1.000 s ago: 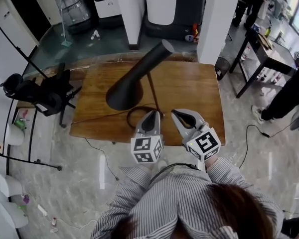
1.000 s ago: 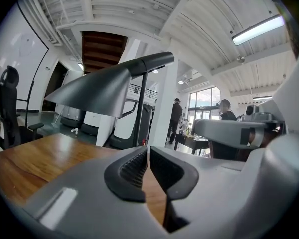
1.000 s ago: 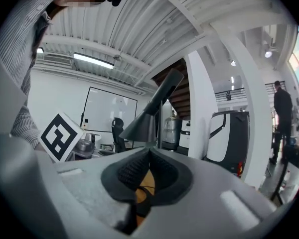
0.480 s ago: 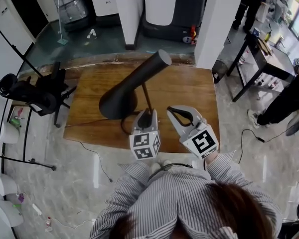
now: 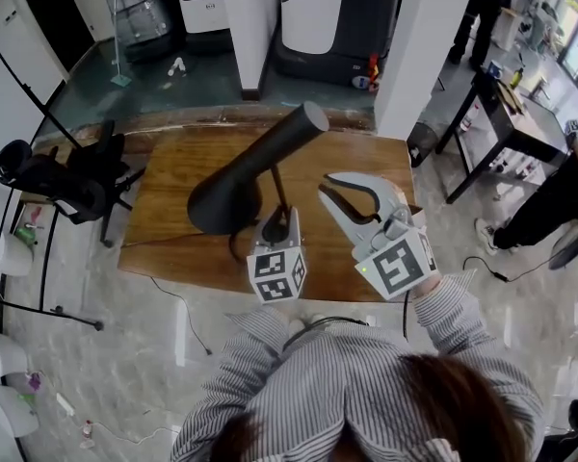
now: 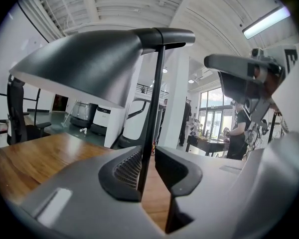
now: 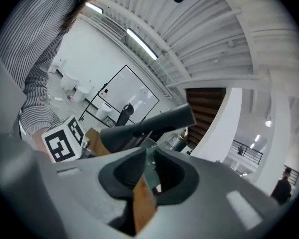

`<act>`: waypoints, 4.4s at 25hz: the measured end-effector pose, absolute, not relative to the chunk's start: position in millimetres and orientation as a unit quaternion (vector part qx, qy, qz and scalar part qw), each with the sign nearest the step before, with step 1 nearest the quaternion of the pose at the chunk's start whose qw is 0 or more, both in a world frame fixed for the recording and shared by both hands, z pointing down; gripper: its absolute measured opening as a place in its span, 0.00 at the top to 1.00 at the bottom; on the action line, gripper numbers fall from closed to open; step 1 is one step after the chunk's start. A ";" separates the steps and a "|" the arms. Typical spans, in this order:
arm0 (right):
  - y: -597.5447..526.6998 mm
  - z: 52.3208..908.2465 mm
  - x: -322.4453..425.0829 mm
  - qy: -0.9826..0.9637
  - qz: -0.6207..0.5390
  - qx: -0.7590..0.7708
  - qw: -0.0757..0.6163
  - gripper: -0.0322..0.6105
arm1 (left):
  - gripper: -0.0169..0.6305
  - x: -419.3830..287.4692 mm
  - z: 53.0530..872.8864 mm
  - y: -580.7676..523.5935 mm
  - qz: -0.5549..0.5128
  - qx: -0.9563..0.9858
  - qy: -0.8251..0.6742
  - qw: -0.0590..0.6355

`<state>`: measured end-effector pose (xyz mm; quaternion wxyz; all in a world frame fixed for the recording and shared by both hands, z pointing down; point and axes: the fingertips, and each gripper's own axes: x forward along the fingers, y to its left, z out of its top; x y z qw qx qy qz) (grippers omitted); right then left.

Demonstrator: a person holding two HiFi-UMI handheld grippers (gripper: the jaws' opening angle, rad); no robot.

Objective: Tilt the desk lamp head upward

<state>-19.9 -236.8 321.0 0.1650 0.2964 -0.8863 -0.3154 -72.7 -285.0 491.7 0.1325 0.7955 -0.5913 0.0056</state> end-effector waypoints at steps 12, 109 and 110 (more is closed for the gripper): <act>-251.6 244.9 -21.2 -0.745 -0.528 0.312 0.262 0.67 | 0.87 -70.4 494.1 -291.9 0.012 0.802 -0.581 0.136; -272.6 352.4 -38.4 -0.883 -0.114 0.443 -0.105 0.63 | 0.91 -69.9 493.7 -290.3 -0.004 0.867 -0.485 0.113; -272.9 352.3 -37.9 -0.882 -0.114 0.445 -0.111 0.63 | 0.91 -69.8 493.7 -290.4 -0.002 0.868 -0.484 0.112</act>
